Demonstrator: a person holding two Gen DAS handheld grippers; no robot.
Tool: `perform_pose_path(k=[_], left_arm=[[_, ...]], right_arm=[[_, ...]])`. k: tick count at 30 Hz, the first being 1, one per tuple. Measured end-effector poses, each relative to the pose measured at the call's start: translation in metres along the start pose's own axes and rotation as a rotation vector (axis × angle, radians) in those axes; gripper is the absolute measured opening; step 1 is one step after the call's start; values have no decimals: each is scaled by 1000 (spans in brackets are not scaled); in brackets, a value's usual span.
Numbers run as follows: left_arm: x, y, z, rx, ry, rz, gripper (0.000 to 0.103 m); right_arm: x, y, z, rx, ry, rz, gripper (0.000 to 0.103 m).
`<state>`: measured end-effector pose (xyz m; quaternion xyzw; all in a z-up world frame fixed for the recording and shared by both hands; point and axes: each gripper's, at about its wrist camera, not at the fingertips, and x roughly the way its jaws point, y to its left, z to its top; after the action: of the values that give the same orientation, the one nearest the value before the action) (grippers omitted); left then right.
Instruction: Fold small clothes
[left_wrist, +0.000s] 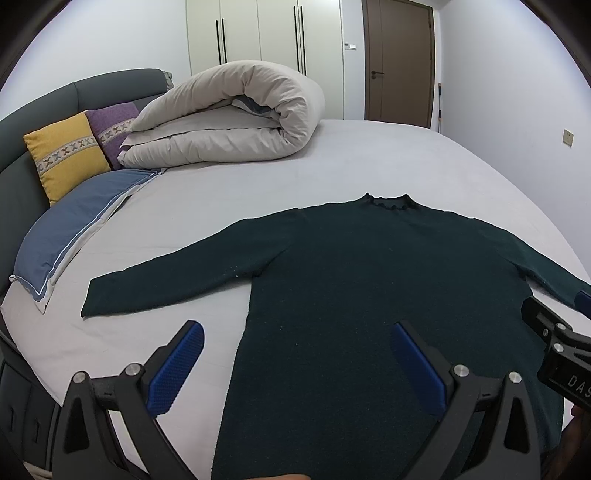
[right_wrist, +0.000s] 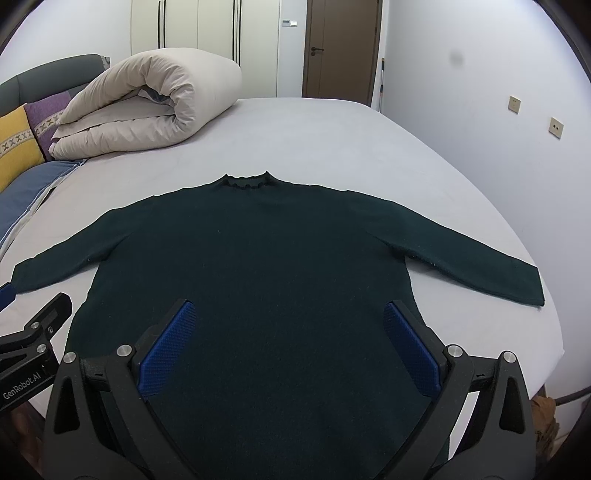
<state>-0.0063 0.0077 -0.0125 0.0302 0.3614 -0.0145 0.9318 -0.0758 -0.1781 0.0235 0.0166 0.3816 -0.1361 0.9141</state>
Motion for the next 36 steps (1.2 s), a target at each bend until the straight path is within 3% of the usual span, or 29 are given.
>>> perform_pose_path(k=[36], left_arm=[[2, 2, -3, -3, 7, 0, 103]], right_arm=[[0, 3, -3, -10, 12, -1, 103]])
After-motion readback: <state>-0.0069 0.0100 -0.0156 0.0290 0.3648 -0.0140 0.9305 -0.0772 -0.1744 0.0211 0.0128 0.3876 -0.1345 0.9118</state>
